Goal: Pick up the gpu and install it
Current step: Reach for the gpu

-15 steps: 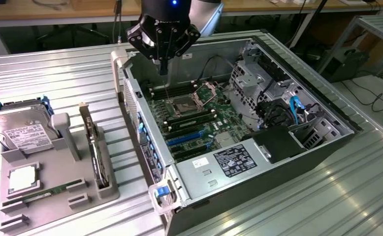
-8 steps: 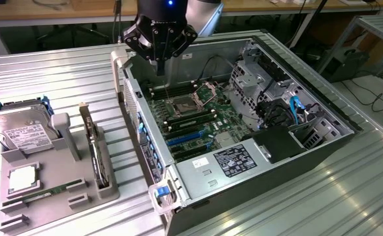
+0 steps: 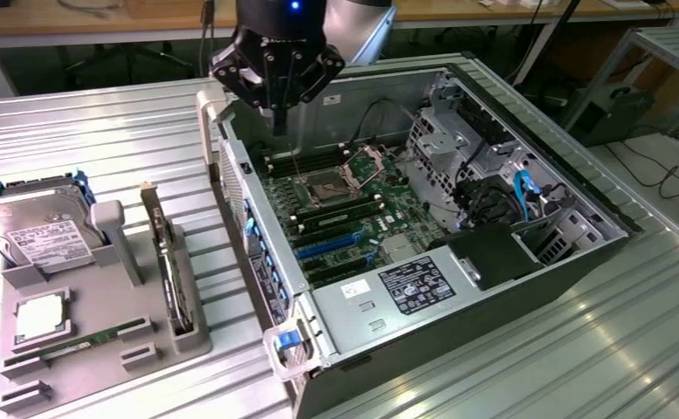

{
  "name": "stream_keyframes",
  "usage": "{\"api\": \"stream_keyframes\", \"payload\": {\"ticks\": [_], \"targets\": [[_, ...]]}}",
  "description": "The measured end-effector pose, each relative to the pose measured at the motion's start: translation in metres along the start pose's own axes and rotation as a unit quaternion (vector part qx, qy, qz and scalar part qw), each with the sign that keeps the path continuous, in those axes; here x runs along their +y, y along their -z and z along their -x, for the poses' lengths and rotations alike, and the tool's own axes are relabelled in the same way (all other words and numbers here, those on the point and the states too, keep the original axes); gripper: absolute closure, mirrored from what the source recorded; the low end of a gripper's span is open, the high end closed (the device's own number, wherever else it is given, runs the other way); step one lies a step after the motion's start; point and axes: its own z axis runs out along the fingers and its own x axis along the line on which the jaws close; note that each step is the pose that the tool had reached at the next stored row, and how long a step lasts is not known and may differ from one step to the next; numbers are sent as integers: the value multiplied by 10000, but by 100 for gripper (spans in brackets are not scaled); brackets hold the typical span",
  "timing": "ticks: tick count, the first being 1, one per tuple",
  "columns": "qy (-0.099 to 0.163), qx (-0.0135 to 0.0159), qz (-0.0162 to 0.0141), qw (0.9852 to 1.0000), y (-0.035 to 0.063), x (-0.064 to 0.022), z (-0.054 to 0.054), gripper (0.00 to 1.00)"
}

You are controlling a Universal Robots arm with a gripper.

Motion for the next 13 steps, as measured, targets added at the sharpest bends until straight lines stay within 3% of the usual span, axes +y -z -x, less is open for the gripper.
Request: {"api": "stream_keyframes", "payload": {"ticks": [13], "targets": [[0, 0, 0, 10000, 3, -22, -79, 89]]}}
